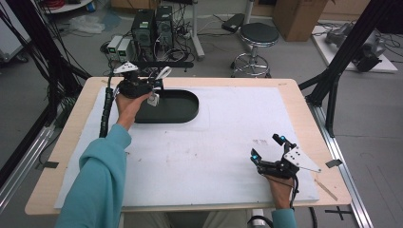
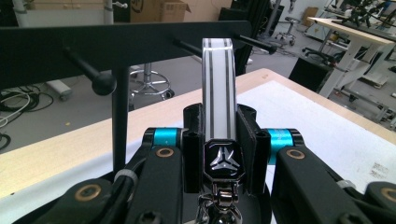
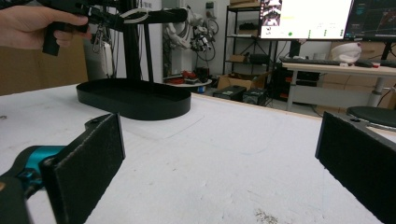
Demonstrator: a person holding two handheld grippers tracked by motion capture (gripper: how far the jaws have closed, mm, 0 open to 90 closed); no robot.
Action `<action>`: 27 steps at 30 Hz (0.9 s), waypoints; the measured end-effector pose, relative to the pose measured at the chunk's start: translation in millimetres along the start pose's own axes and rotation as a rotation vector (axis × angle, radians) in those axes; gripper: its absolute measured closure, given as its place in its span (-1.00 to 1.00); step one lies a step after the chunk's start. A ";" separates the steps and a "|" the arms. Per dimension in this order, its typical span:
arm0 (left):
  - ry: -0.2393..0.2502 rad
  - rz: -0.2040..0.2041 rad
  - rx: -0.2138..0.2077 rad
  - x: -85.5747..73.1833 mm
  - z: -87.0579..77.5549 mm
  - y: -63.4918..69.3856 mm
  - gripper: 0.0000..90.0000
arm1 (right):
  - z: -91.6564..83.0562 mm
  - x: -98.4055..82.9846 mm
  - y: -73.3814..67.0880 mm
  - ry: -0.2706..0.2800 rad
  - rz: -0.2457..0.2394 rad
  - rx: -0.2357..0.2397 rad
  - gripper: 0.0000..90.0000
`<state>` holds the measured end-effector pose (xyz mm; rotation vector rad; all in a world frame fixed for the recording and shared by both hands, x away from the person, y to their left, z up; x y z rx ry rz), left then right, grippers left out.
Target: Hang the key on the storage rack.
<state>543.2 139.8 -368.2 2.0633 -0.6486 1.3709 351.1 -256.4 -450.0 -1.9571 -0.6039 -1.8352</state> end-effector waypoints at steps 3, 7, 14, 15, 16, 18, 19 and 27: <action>0.006 -0.003 -0.001 0.3 1.5 0.8 0.65 | 0.0 -0.1 0.2 0.001 0.003 -0.004 -0.98; 0.015 -0.004 0.004 0.7 3.1 -0.2 0.65 | -0.1 -0.2 0.3 0.000 0.004 -0.006 -0.98; 0.023 -0.021 0.015 -0.6 4.2 -5.8 0.64 | -0.2 -0.3 0.1 -0.001 0.003 -0.005 -0.98; 0.023 -0.023 0.017 -0.8 4.6 -5.9 0.64 | -0.1 -0.4 0.1 -0.001 0.001 -0.005 -0.98; 0.025 -0.026 0.019 -1.0 5.1 -6.0 0.64 | 0.0 -0.3 0.3 0.000 -0.002 -0.005 -0.98; 0.028 -0.039 0.017 -1.7 6.3 -6.0 0.64 | 0.0 -0.5 -0.2 -0.002 0.001 -0.003 -0.98; 0.024 -0.038 0.019 -2.5 6.6 -6.8 0.64 | -0.1 -0.6 -0.6 -0.003 0.004 -0.002 -0.98; 0.014 -0.079 0.020 -6.1 9.9 -7.3 0.63 | -0.5 -0.3 0.2 0.000 -0.008 -0.007 -0.98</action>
Point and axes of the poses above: each handheld gripper's, and its own axes: z roughly forward along the jaws, x roughly out of its top, y roughly to its right, the point moved 8 cm from there along z, roughly forward along the jaws, and after that the axes turned 3 degrees about -y, right-handed, at the moved point
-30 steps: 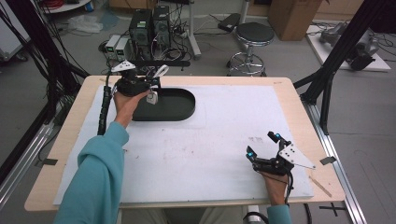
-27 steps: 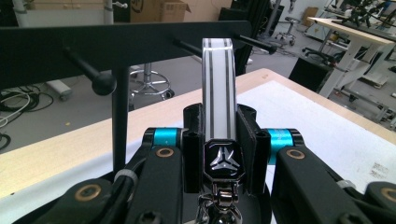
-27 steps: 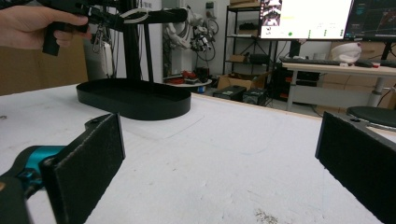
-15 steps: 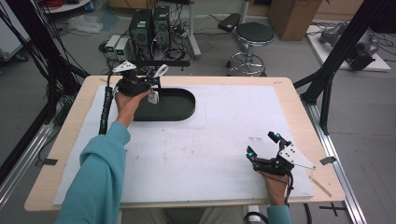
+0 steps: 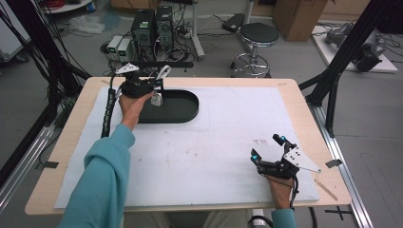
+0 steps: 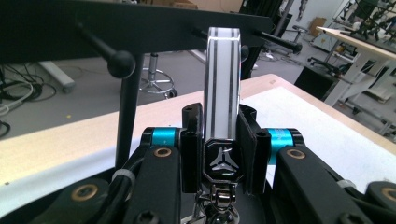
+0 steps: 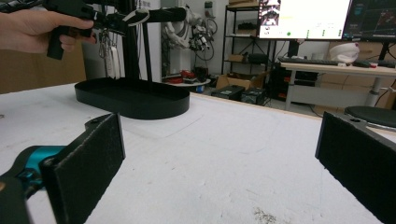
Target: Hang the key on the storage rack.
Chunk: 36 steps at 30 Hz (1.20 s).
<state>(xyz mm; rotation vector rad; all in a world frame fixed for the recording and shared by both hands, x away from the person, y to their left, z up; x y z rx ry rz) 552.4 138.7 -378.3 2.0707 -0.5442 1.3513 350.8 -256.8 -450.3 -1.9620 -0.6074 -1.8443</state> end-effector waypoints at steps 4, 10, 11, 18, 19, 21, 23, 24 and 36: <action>-0.019 0.009 0.021 -2.4 1.4 0.0 0.61 | 0.0 0.0 0.0 0.001 -0.002 0.001 -0.98; -0.049 0.020 0.046 -7.3 4.3 -1.0 0.59 | -0.3 -0.1 -0.1 0.000 0.001 0.001 -0.98; -0.053 0.028 0.054 -7.6 4.9 -0.8 0.59 | -0.2 0.0 0.0 0.001 0.002 0.002 -0.98; -0.110 0.075 0.120 -14.5 6.5 -4.1 0.52 | -0.1 0.0 0.0 0.001 0.005 0.002 -0.98; -0.126 0.092 0.126 -16.6 7.1 -4.2 0.52 | -0.1 -0.1 0.1 0.001 0.005 0.002 -0.98; -0.144 0.104 0.127 -19.8 8.7 -3.6 0.50 | -0.2 0.0 0.0 0.001 0.004 0.002 -0.98; -0.142 0.103 0.122 -20.2 10.0 -2.2 0.51 | -0.2 -0.1 0.0 0.001 0.004 0.002 -0.98; -0.141 0.110 0.124 -20.1 10.7 -1.4 0.52 | -0.2 -0.1 0.0 0.001 0.004 0.002 -0.98; -0.113 0.158 0.099 -18.5 5.9 8.4 0.02 | -0.5 0.1 0.0 0.002 0.003 0.002 -0.98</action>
Point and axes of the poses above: each handheld gripper's, and its own axes: z roughly forward along the jaws, x roughly out of its top, y roughly to its right, the point moved 8 cm from there along z, roughly forward along the jaws, and after that the axes turned 3 degrees about -y, right-handed, at the moved point
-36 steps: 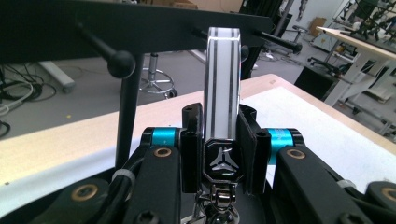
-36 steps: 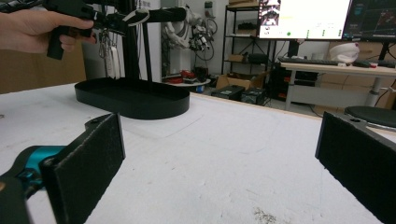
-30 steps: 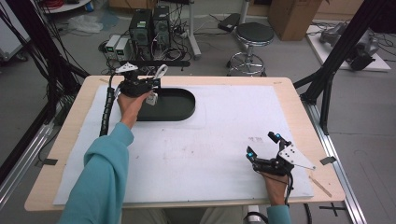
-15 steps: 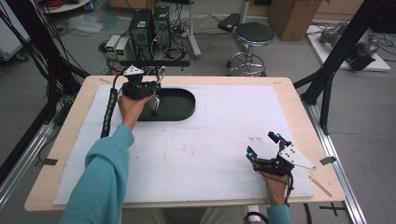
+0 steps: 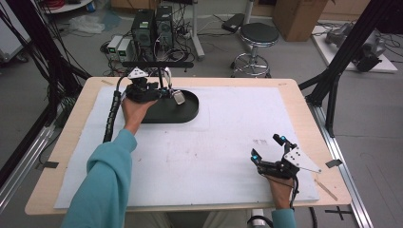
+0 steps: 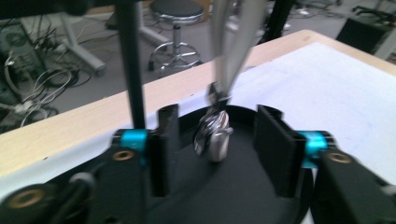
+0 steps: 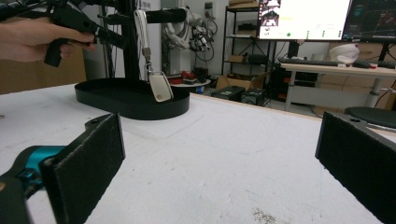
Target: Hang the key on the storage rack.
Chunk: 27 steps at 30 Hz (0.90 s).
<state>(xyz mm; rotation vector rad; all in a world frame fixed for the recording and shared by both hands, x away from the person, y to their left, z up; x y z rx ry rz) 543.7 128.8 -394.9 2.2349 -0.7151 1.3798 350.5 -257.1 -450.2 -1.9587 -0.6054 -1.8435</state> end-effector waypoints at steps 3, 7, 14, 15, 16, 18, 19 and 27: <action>0.012 0.072 -0.012 -0.3 -9.3 9.3 -0.33 | 0.2 -0.4 0.4 -0.002 -0.003 0.000 -0.98; 0.057 0.107 -0.048 -0.8 -31.0 19.8 -0.76 | -0.4 -1.0 0.9 -0.006 0.001 -0.003 -0.98; 0.187 0.122 -0.126 -14.4 -83.5 39.2 -0.96 | 0.4 -0.7 0.9 0.000 -0.006 0.000 -0.98; 0.194 0.131 -0.132 -21.0 -92.2 43.1 -0.96 | 0.5 -0.7 0.7 0.000 -0.007 0.001 -0.98; 0.194 0.137 -0.137 -25.5 -97.4 45.4 -0.96 | 0.5 -1.0 0.2 -0.003 0.000 0.003 -0.98; 0.209 0.146 -0.142 -38.6 -111.1 50.3 -0.96 | 0.8 -1.0 1.1 -0.001 0.002 0.001 -0.98; 0.215 0.150 -0.146 -46.1 -117.6 52.0 -0.96 | 0.6 -1.3 1.2 -0.003 0.006 0.003 -0.98; 0.244 0.131 -0.121 -108.4 -156.5 53.5 -0.96 | 1.0 -2.0 0.9 -0.002 0.015 0.003 -0.98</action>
Point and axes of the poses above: each handheld gripper's, and its own axes: z roughly forward along the jaws, x roughly out of its top, y roughly to its right, the point moved 8 cm from there along z, roughly forward along the jaws, and after that the axes turned 3 degrees about -y, right-handed, at the moved point
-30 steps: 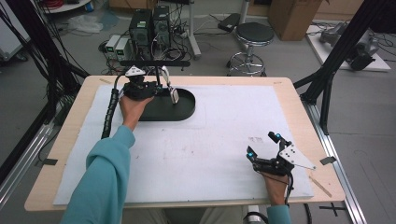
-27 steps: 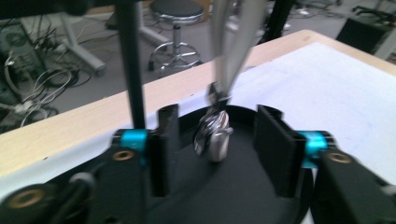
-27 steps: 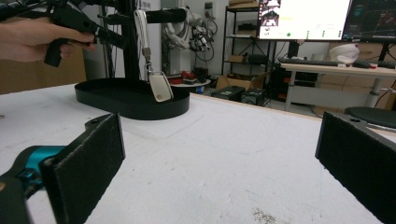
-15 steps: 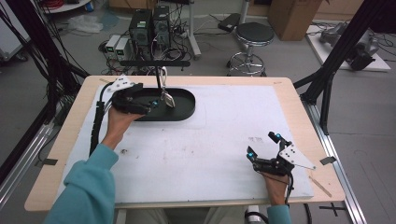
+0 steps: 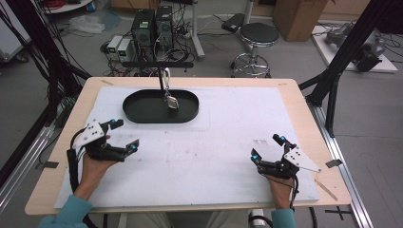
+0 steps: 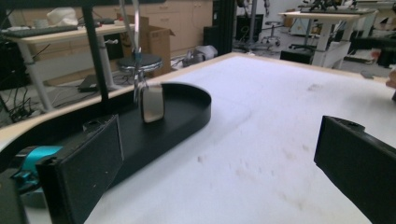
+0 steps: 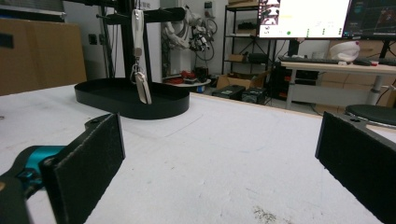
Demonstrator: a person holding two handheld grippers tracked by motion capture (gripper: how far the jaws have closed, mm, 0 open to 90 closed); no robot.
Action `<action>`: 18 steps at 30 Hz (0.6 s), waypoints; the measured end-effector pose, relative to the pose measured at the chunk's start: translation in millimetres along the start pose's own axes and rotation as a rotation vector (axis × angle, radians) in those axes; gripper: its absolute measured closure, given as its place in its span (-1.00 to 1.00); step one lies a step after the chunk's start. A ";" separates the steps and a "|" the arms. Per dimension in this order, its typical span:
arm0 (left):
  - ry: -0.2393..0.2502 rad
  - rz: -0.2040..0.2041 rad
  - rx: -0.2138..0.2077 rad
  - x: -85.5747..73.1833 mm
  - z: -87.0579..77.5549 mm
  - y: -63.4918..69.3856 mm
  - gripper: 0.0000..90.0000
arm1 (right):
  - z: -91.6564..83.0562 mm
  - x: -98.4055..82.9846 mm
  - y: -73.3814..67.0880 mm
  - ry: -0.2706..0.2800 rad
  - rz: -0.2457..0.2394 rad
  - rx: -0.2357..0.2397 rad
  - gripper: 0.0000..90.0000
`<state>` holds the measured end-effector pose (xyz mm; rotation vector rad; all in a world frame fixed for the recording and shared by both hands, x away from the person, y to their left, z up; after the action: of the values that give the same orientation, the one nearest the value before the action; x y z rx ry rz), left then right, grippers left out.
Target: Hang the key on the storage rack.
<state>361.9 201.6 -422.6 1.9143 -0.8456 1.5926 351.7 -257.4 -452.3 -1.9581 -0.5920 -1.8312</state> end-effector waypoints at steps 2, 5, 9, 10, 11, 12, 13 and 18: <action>0.020 -0.005 0.009 -10.2 -8.7 3.3 -0.96 | 0.4 -0.2 0.3 0.001 -0.002 0.002 -0.98; 0.045 -0.013 0.022 -22.9 -16.7 7.9 -0.96 | 0.9 -0.7 -0.2 0.001 0.002 0.006 -0.98; 0.066 -0.022 0.037 -37.8 -20.7 12.3 -0.96 | 0.9 -1.3 -0.3 0.002 0.005 0.009 -0.98; 0.071 -0.020 0.042 -40.3 -21.1 12.9 -0.96 | 0.9 -1.7 -0.9 -0.001 0.010 0.014 -0.98; 0.082 -0.013 0.048 -40.7 -21.9 13.5 -0.96 | 1.1 -2.2 -1.3 -0.005 0.016 0.017 -0.98; 0.102 -0.006 0.054 -39.5 -23.5 14.0 -0.96 | 1.2 -2.3 -1.3 -0.005 0.017 0.020 -0.98; 0.108 -0.009 0.053 -39.9 -24.6 14.0 -0.96 | 1.6 -2.4 -1.1 -0.005 0.014 0.024 -0.98; 0.142 -0.036 0.054 -39.3 -27.6 11.8 -0.96 | 3.8 -5.6 -0.3 -0.027 0.014 0.027 -0.98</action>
<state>330.1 219.0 -456.2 1.8168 -0.7121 1.7227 354.3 -255.3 -458.1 -1.9669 -0.6072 -1.7820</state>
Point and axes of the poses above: each handheld gripper's, and its own axes: z roughly forward along the jaws, x roughly out of its top, y roughly to its right, the point moved 8 cm from there along z, roughly forward along the jaws, and after that the axes turned 3 degrees about -y, right-handed, at the moved point
